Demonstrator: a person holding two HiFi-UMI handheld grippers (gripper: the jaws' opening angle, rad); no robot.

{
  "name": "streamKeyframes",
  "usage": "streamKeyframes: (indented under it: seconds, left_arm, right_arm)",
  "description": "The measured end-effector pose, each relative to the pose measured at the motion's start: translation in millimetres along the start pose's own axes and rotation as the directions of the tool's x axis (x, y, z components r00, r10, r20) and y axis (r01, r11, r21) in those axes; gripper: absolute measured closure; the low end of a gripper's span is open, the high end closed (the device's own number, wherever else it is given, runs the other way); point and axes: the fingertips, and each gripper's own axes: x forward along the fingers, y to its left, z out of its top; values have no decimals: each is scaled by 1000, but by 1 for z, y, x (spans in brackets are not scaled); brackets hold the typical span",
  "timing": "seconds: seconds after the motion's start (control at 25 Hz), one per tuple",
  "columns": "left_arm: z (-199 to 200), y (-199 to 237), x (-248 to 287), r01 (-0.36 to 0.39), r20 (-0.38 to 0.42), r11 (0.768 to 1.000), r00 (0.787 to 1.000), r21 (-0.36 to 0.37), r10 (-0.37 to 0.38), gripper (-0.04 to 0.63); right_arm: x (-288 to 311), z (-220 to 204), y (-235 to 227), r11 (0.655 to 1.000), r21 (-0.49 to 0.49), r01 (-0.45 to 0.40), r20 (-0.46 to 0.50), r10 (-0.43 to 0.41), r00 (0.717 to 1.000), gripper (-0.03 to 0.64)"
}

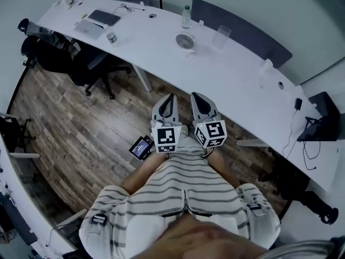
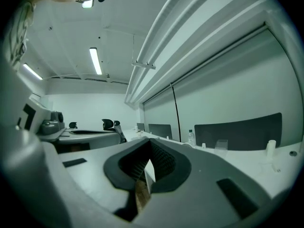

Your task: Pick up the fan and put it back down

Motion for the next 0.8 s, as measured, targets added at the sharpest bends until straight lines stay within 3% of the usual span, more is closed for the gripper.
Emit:
streamKeyframes:
  seconds: [0.48, 0.8]
  left_arm:
    - [42, 7, 156, 40, -3, 999, 999, 31, -40, 588]
    - [36, 16, 204, 26, -44, 999, 999, 23, -25, 588]
  right_arm:
    - [108, 36, -106, 1000, 27, 12, 16, -13, 1000, 606]
    - [147, 34, -137, 999, 35, -14, -9, 14, 1000, 606]
